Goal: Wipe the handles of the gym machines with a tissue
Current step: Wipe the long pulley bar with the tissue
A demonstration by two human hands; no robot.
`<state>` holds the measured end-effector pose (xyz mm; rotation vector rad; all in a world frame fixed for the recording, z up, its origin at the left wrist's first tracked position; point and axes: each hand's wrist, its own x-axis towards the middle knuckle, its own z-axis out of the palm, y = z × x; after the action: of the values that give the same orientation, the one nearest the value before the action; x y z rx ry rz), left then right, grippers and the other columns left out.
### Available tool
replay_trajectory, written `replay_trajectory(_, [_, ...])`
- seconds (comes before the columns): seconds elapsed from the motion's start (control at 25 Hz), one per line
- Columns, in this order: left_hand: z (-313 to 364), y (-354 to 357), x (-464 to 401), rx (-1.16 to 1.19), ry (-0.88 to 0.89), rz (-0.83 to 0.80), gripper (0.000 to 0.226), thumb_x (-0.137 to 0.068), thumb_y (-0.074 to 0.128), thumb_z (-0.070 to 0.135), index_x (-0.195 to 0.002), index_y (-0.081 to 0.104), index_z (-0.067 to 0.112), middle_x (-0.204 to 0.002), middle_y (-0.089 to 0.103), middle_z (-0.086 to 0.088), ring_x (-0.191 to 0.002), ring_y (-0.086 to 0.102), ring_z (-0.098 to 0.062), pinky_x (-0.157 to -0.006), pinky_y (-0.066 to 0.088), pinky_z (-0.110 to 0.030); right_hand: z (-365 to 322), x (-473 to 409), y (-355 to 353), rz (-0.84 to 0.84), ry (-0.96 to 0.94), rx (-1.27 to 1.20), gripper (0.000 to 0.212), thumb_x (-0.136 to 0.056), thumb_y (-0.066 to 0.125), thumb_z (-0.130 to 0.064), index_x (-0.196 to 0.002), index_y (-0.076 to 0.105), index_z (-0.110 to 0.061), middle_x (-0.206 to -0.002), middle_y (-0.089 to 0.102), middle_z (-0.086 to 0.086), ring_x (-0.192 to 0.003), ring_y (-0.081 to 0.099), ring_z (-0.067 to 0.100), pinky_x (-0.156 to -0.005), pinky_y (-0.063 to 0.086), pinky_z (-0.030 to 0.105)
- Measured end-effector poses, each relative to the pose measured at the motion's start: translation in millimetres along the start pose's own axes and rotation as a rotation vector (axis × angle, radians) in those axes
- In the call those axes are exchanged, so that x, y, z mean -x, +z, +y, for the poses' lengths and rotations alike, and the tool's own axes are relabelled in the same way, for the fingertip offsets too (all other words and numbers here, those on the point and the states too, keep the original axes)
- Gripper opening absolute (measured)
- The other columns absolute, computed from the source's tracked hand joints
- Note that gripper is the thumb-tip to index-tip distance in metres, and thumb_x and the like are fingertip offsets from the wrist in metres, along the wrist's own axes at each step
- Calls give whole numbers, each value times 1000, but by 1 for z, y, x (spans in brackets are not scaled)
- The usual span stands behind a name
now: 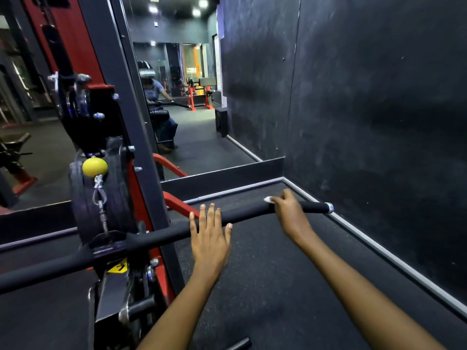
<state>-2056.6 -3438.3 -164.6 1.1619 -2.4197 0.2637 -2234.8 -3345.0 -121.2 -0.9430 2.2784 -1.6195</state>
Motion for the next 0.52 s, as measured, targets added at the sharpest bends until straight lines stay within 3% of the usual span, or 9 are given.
replay_trajectory(0.08, [-1, 5, -1, 37, 1, 24, 66, -94, 20, 45, -130, 59, 6, -140, 53, -12, -136, 42, -31, -116, -2, -48, 21, -20, -23, 173, 152, -32, 16, -87, 51, -22, -76, 38, -17, -77, 49, 1, -71, 43, 21, -62, 31, 34])
replay_trajectory(0.16, [4, 9, -4, 41, 19, 51, 62, -93, 27, 43, -125, 63, 5, -134, 58, -14, -131, 48, -33, -115, 0, -50, 27, -26, -14, 190, 157, 41, 5, -86, 47, -11, -89, 48, -8, -82, 56, 3, -74, 49, 23, -64, 35, 33])
replay_trajectory(0.24, [15, 11, -7, 43, 66, 89, 60, -93, 28, 42, -123, 64, 5, -132, 60, -14, -130, 50, -31, -115, -1, -50, 25, -22, 8, 26, 16, 91, 8, -89, 47, -16, -90, 49, -8, -71, 49, -6, -68, 48, 16, -60, 34, 34])
replay_trajectory(0.32, [30, 11, -10, 68, 129, 82, 58, -92, 29, 41, -122, 65, 5, -129, 62, -12, -127, 53, -30, -115, 2, -48, 30, -18, 1, -37, -59, 99, 12, -91, 48, -21, -82, 45, -15, -70, 44, -8, -65, 41, 11, -58, 32, 33])
replay_trajectory(0.44, [43, 17, -16, 112, 158, 150, 57, -92, 31, 40, -120, 66, 4, -126, 64, -12, -124, 56, -30, -115, 4, -47, 62, -37, -44, 48, -40, 256, 25, -91, 47, -5, -83, 45, -28, -98, 38, -2, -86, 35, 12, -72, 28, 18])
replay_trajectory(0.52, [54, 21, -21, 105, 167, 189, 57, -92, 31, 40, -119, 66, 4, -124, 65, -12, -123, 57, -30, -114, 6, -48, 75, -43, -54, 130, 46, 289, 25, -91, 45, -3, -85, 43, -28, -104, 34, -1, -92, 32, 12, -78, 26, 18])
